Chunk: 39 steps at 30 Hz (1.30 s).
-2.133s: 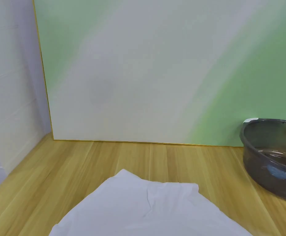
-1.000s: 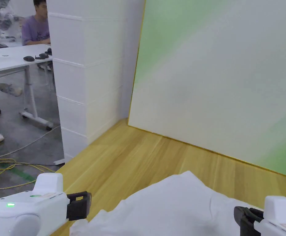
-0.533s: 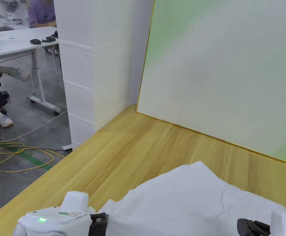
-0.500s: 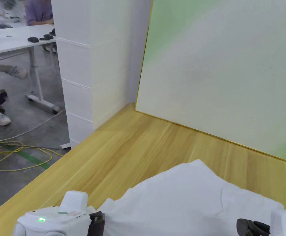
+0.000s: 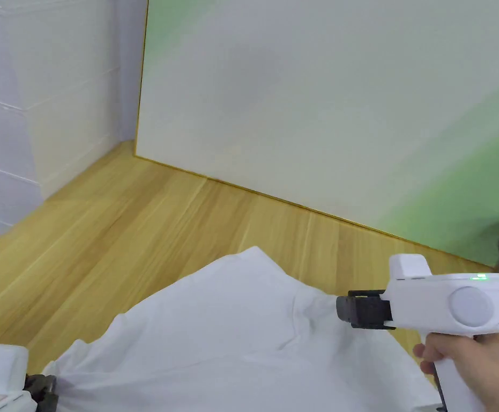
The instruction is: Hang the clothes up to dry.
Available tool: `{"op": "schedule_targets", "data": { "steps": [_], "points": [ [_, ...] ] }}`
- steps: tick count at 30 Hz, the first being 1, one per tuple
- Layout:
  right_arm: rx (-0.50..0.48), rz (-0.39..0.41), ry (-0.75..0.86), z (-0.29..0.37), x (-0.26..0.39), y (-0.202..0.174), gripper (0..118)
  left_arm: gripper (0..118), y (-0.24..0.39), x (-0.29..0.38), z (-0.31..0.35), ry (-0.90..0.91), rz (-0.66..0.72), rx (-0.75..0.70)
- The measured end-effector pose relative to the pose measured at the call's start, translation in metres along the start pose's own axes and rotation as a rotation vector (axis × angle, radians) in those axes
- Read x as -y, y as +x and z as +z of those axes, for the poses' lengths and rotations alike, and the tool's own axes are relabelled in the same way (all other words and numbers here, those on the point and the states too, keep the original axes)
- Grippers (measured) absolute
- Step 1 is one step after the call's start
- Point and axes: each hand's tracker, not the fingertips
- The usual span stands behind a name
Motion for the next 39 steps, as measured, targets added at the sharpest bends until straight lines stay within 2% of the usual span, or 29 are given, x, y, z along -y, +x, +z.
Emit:
{"op": "schedule_targets", "data": {
  "steps": [3,6,8,9,10,12,13,14,20,23,27,31,34,39],
  "points": [
    [0.008,0.029,-0.113,-0.033,-0.016,0.017,77,9,-0.002,-0.002,0.000,-0.010,0.024,0.016],
    [0.014,0.023,-0.191,-0.060,-0.017,0.030,77,9,-0.003,-0.001,-0.001,-0.011,0.031,0.022],
    [-0.013,0.001,-0.243,-0.070,-0.008,0.034,69,9,-0.004,-0.001,-0.001,-0.011,0.036,0.024],
    [-0.037,0.004,-0.169,-0.062,-0.007,0.035,48,9,-0.004,-0.001,-0.001,-0.011,0.039,0.024],
    [-0.062,-0.020,-0.152,-0.058,-0.007,0.035,7,9,-0.004,-0.001,-0.002,-0.011,0.040,0.023],
    [-0.079,-0.047,-0.135,-0.047,-0.002,0.030,6,9,-0.004,-0.001,-0.002,-0.012,0.042,0.025],
    [-0.022,0.004,-0.105,-0.039,0.000,0.025,6,9,-0.003,-0.002,-0.002,-0.008,0.026,0.008],
    [-0.008,0.036,-0.088,-0.033,0.001,0.022,6,9,-0.001,-0.002,-0.002,-0.008,0.023,0.007],
    [0.032,0.057,0.107,0.040,0.006,0.009,6,9,0.001,-0.001,0.002,-0.011,0.016,0.009],
    [0.042,0.061,0.211,0.084,0.008,0.005,7,9,0.006,-0.007,0.016,0.052,-0.001,0.020],
    [0.111,0.084,0.368,0.146,0.011,-0.001,7,9,0.012,-0.029,0.041,0.154,0.017,0.060],
    [0.185,0.074,0.518,0.212,0.003,0.000,6,8,0.024,-0.079,0.075,0.286,-0.020,0.092],
    [0.240,0.037,0.622,0.270,-0.013,0.005,6,8,0.041,-0.140,0.106,0.419,-0.022,0.130],
    [0.376,0.022,0.735,0.352,-0.044,0.008,6,8,0.083,-0.236,0.160,0.568,-0.117,0.157]
  ]
}}
